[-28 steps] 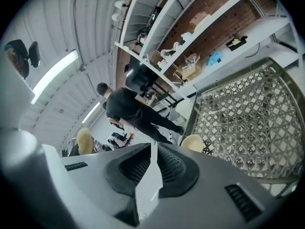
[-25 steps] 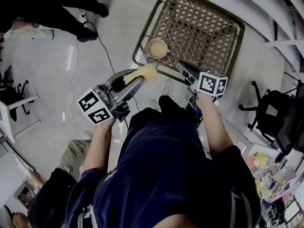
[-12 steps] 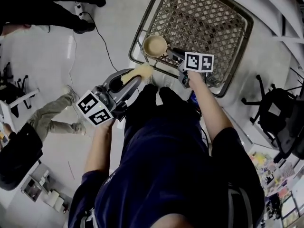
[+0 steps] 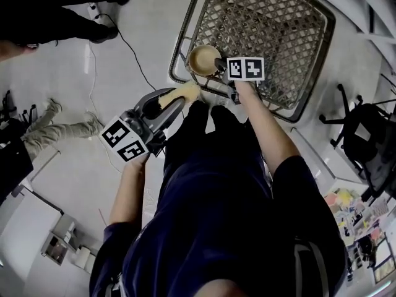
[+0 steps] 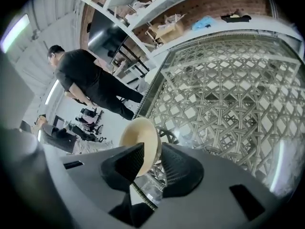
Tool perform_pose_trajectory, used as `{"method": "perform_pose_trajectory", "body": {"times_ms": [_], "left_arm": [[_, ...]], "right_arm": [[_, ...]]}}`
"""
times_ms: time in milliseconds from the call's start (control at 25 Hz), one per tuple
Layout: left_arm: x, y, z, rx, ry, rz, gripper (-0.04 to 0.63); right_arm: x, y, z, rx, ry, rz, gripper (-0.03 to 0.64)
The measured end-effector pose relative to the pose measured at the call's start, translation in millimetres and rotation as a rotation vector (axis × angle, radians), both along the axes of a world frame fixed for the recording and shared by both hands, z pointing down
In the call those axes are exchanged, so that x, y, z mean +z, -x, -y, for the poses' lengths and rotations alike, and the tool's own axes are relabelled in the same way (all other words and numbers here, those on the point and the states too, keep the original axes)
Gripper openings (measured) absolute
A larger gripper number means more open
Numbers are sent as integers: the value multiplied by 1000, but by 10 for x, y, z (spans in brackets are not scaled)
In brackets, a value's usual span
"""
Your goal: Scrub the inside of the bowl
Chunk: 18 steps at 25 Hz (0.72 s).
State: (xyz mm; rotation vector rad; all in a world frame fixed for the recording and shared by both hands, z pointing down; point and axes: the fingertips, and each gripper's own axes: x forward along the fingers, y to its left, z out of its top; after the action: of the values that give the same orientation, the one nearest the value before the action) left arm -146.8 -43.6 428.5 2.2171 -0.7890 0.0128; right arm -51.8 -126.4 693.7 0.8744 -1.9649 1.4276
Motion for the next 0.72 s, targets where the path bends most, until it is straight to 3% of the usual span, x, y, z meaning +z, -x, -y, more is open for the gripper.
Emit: {"method": "perform_pose_trajectory", "body": {"times_ms": [320,480,600,720], "left_arm": [[64,127,146,20,21,-10,103],[106,173,205,28,26,1,103],[135,96,256,67,6,65,103],[153,-47,323,173,-63,203,103]], "right_arm": [[210,-18,1,-42,18,-145,21],[61,-22,19,-82,-22,-171,15],[-304,-85,72,-116,-104,-169,15],[-800,-71,133,-160,-197,-150,15]]}}
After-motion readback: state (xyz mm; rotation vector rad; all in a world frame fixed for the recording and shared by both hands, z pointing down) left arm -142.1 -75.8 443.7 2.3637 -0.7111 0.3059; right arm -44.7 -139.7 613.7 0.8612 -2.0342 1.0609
